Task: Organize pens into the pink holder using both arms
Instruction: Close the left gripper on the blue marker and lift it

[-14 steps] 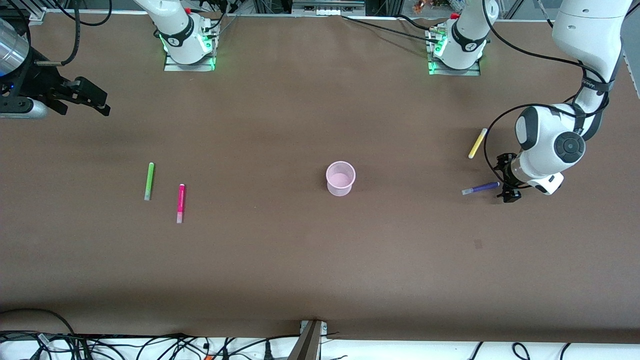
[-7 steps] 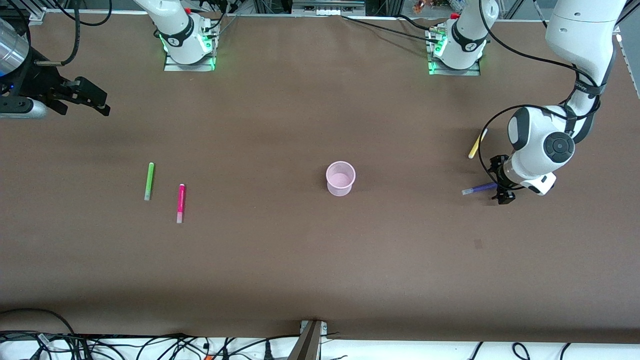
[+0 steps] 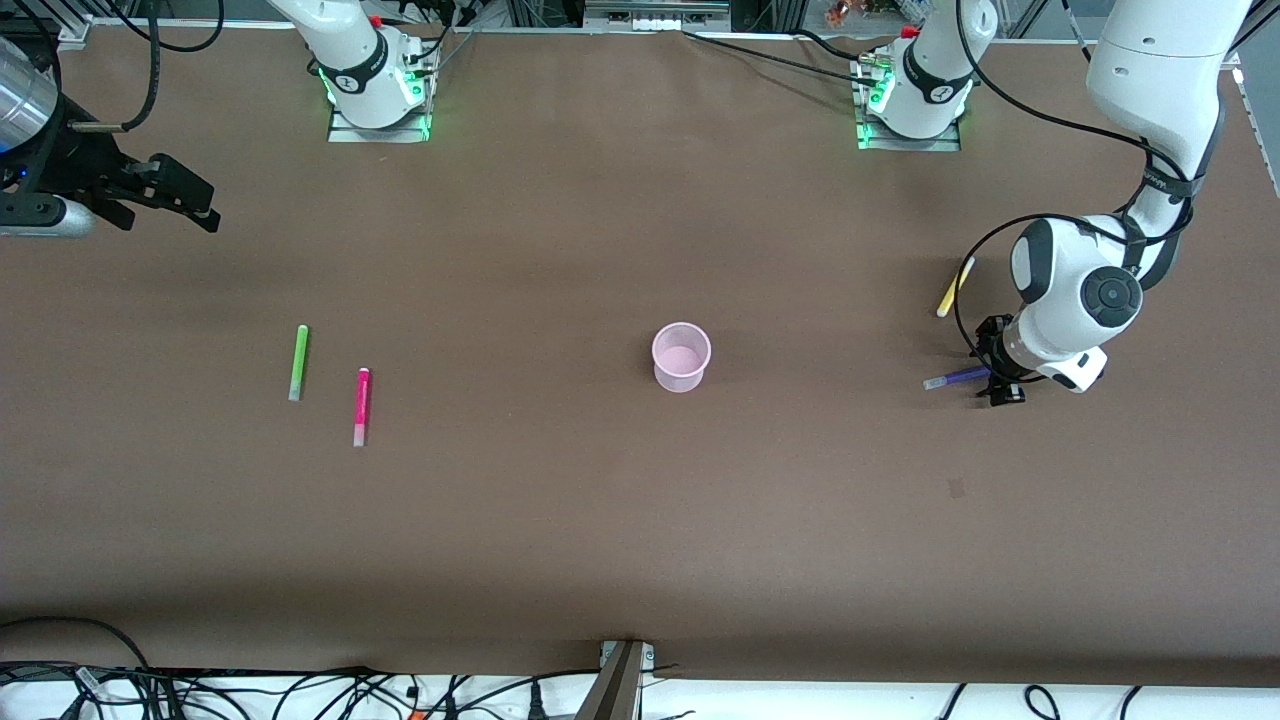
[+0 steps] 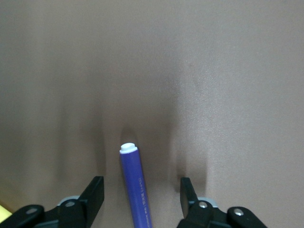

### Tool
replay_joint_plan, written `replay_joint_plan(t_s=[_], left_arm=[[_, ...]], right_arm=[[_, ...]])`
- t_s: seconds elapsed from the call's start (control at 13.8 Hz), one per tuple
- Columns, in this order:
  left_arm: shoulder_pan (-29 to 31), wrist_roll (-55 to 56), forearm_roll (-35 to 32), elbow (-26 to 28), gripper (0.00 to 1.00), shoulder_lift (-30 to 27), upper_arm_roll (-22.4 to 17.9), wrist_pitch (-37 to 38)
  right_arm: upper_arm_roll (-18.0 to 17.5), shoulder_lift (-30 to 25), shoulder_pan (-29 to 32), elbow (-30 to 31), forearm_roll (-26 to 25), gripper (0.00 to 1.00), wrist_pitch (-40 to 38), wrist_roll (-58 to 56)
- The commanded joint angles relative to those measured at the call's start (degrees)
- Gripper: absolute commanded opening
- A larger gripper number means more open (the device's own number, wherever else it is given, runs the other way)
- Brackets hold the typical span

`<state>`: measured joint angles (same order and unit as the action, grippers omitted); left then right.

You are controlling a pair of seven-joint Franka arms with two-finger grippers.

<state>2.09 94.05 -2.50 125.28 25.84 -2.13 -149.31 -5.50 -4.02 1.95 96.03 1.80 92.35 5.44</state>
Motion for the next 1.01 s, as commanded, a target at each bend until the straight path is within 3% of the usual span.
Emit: replay_joint_plan(t_s=[0.0, 0.36, 0.65, 0.94], left_arm=[[-0.33, 1.75, -1.81, -0.12, 0.46, 0.17, -0.16, -0.72], [-0.33, 1.75, -1.81, -0.65, 0.42, 0.61, -0.16, -0.72], [-0.33, 1.75, -1.81, -1.00, 0.00, 0.53, -0.16, -0.72], [-0.33, 1.66, -1.89, -3.10, 0.00, -1.40, -0.16, 0.24]], right_arm=[[-0.57, 0.50, 0.95, -0.67, -0.57, 1.00, 0.55, -0.60], [-0.13, 0.86, 1.03, -1.02, -0.39, 1.00, 0.20, -0.60], [-0.13, 0.95, 1.03, -1.11, -0.48, 1.00, 0.38, -0.60], [-0.22, 1.12, 0.95, -1.29, -0.66, 1.00, 0.38, -0.25]])
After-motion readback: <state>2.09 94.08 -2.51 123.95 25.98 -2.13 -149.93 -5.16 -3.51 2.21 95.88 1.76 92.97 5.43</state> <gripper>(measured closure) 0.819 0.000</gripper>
